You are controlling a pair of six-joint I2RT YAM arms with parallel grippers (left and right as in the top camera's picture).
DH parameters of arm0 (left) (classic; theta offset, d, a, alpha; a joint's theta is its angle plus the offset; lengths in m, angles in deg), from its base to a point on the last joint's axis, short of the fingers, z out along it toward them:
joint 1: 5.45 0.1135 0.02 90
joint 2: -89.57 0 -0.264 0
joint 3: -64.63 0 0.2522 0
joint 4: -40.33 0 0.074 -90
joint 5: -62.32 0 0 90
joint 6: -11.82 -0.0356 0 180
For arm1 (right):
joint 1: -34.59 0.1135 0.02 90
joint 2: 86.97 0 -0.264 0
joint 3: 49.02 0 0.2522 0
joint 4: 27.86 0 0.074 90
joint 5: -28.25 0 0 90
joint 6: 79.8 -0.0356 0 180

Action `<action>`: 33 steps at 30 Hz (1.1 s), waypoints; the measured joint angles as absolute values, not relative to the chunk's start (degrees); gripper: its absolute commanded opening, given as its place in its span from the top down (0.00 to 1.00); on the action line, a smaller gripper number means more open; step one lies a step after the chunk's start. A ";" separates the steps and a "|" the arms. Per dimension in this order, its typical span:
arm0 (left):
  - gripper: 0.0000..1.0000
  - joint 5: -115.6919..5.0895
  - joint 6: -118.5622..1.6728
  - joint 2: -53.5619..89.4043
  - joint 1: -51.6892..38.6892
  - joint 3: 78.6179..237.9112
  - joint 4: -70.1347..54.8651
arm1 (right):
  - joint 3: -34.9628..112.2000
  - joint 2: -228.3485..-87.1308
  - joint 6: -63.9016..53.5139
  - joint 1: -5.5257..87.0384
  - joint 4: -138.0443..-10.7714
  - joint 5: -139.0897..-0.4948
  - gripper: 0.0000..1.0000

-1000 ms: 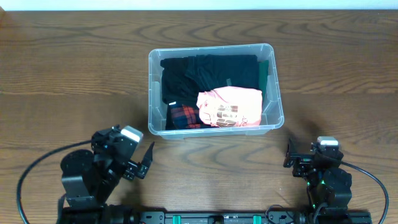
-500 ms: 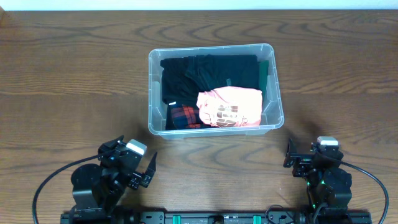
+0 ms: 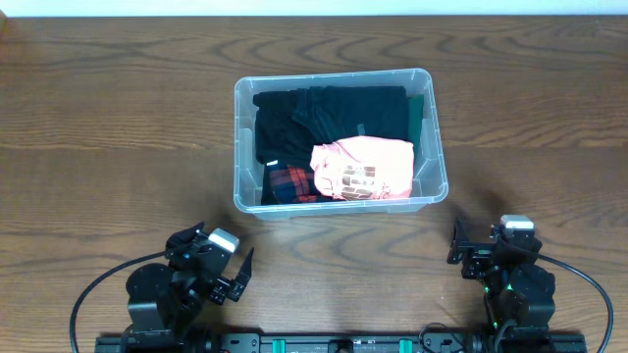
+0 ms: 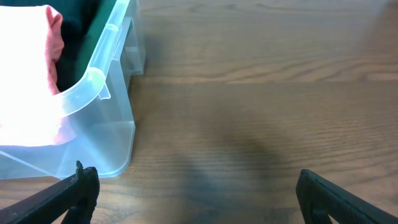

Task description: Pack container

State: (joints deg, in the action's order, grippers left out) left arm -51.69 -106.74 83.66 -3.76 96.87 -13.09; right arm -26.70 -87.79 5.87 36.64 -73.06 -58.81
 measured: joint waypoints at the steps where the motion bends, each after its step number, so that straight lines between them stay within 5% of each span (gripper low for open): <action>1: 0.02 -51.67 -106.72 84.14 -3.76 96.43 -13.13 | -26.70 -87.79 5.87 36.64 -73.06 -58.83 0.01; 25: 0.02 -44.15 -97.51 88.73 -3.76 91.03 -6.51 | -26.70 -87.79 5.87 36.64 -73.09 -58.81 0.01; 33: 0.02 -38.10 -93.30 88.84 -3.76 90.49 6.76 | -26.70 -87.79 5.87 36.64 -73.09 -58.83 0.01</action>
State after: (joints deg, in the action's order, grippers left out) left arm -38.10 -93.30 88.84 -3.76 90.49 6.76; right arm -26.70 -87.79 5.87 36.64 -73.09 -58.83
